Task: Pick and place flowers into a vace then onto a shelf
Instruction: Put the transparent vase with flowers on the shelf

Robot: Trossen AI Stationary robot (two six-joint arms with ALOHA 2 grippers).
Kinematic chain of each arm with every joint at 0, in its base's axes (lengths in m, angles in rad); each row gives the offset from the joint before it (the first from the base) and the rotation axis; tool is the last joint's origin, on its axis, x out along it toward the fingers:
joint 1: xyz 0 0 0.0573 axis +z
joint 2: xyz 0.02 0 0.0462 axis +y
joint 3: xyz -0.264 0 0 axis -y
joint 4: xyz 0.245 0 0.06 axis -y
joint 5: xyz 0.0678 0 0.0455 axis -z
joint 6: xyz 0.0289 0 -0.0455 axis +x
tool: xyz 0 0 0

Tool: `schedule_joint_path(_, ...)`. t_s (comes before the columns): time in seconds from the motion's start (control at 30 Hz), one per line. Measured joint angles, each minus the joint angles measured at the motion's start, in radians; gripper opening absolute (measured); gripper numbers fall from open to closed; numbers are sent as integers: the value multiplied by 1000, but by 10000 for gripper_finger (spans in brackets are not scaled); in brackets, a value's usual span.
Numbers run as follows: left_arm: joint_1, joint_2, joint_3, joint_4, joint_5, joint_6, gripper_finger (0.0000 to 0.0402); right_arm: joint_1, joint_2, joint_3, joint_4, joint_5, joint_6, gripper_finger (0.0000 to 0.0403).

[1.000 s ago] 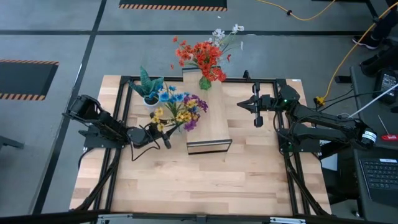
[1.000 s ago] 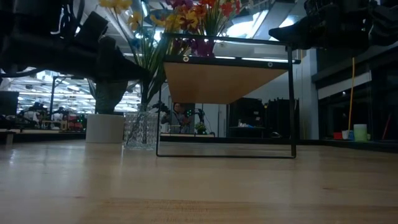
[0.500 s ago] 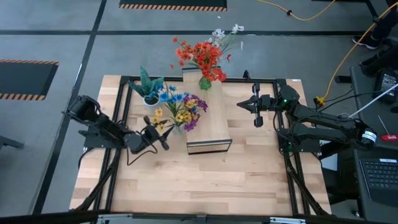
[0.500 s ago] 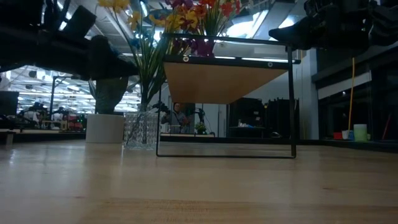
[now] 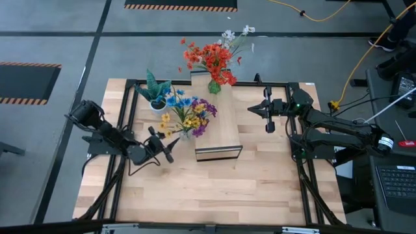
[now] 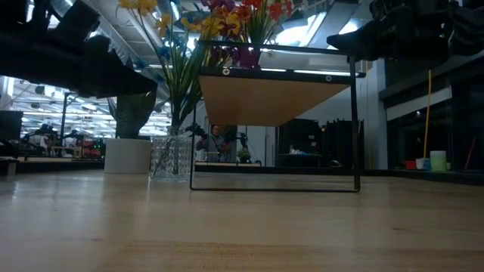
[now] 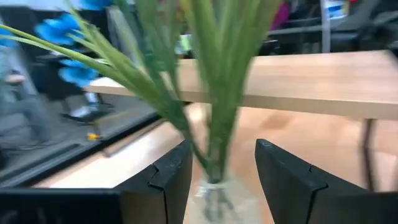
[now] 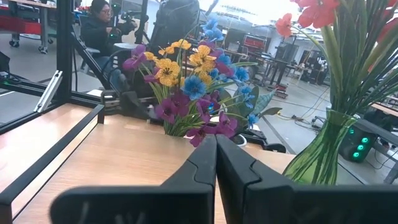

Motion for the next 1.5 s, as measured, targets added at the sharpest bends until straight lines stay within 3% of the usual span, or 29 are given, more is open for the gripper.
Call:
schedule_joint_path(0.2,-33,0,0,-5,146,-84,141,0,0,0,0,0,0,12)
schedule_joint_path(0.4,-41,0,0,-28,124,-94,116,0,0,0,0,0,0,12)
schedule_joint_path(0.67,-38,0,0,-80,115,-198,172,0,0,0,0,0,0,12)
schedule_joint_path(0.93,-34,0,0,-92,39,-216,224,0,0,0,0,0,0,12)
schedule_joint_path(1.27,165,0,11,-292,314,-359,219,0,0,0,0,0,0,12)
schedule_joint_path(1.5,265,0,11,-322,381,-321,219,0,0,0,-1,0,0,12)
